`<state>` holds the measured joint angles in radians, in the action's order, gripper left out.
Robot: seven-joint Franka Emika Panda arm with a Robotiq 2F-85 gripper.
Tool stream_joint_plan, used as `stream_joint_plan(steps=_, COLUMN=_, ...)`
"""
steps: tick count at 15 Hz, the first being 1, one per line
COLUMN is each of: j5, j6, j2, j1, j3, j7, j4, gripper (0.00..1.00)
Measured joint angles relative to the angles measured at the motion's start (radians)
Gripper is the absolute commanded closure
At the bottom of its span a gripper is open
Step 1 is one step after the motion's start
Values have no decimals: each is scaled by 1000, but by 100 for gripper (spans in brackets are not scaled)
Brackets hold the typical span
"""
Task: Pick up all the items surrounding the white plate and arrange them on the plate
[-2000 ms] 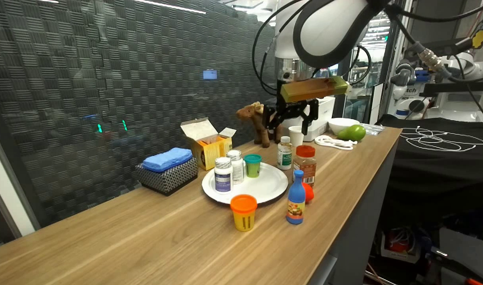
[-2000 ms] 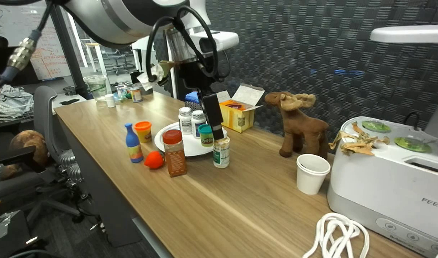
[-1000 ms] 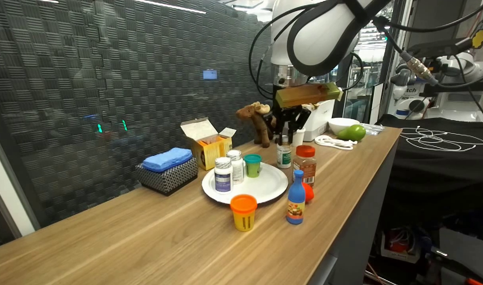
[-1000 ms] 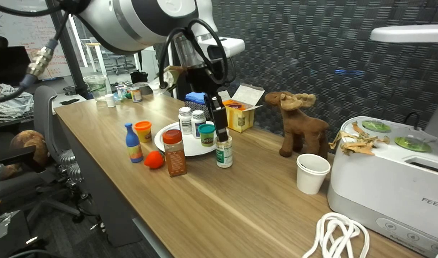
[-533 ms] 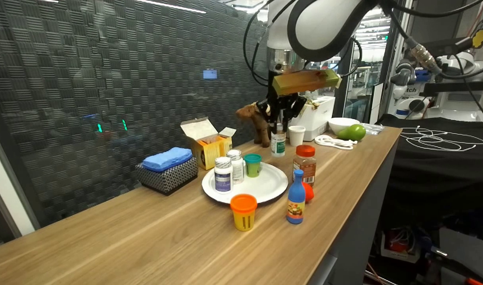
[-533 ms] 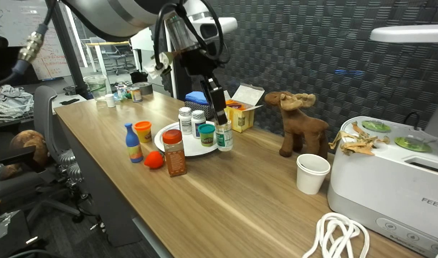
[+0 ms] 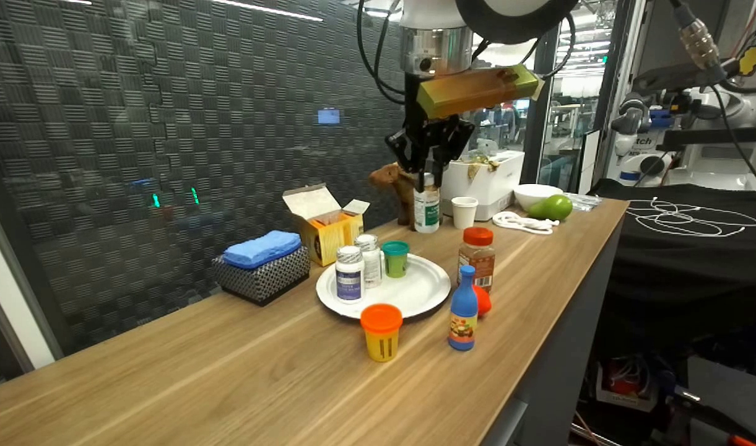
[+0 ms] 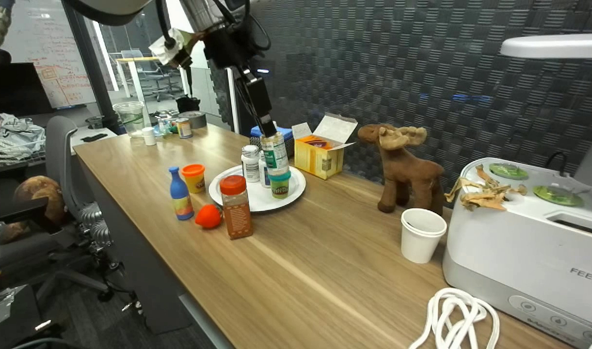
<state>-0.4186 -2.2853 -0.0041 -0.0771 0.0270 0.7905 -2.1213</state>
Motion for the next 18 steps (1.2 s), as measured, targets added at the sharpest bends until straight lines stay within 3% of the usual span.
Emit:
stream_joint_plan(steps=8, j5=10, j6=-22, j2=34, j1=-52, j3=87, j7=-10, j4=-44, gripper=92)
stream_joint_plan(steps=14, j5=19, j6=-98, j2=86, j1=-59, j3=85, j7=-37, j4=-42, gripper=92)
stream_joint_plan(steps=18, j5=91, j6=-149, j2=122, j1=-51, j3=68, j7=-86, j4=-39, gripper=92)
